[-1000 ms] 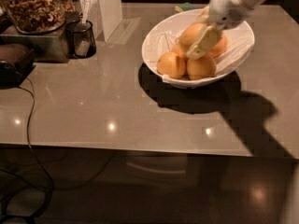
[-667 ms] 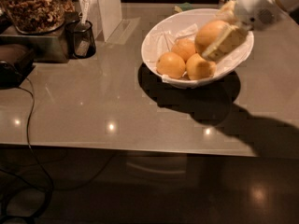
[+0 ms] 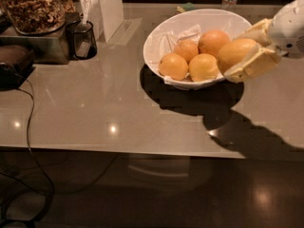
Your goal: Pick orange from white bowl
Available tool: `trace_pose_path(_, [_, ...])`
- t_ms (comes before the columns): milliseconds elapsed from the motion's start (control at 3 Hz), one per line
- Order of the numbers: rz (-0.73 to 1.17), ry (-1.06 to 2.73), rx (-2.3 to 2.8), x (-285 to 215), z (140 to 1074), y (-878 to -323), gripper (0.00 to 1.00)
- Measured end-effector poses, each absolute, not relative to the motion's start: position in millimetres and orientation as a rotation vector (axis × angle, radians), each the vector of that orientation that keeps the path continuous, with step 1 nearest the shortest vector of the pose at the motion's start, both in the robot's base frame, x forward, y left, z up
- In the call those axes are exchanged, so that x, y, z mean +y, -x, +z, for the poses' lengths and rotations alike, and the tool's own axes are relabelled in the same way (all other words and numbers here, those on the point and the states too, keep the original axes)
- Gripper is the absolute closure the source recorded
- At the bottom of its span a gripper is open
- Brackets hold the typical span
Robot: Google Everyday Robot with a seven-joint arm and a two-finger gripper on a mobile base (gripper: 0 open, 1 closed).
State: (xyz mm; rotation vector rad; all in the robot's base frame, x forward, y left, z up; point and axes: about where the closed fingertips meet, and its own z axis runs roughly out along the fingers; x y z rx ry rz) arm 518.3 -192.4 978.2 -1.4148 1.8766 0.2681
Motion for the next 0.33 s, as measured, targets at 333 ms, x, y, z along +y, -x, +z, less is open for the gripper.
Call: trace_pose_path(333, [0.266, 1.416, 1.874, -191.9, 979.4, -518.6, 1.00])
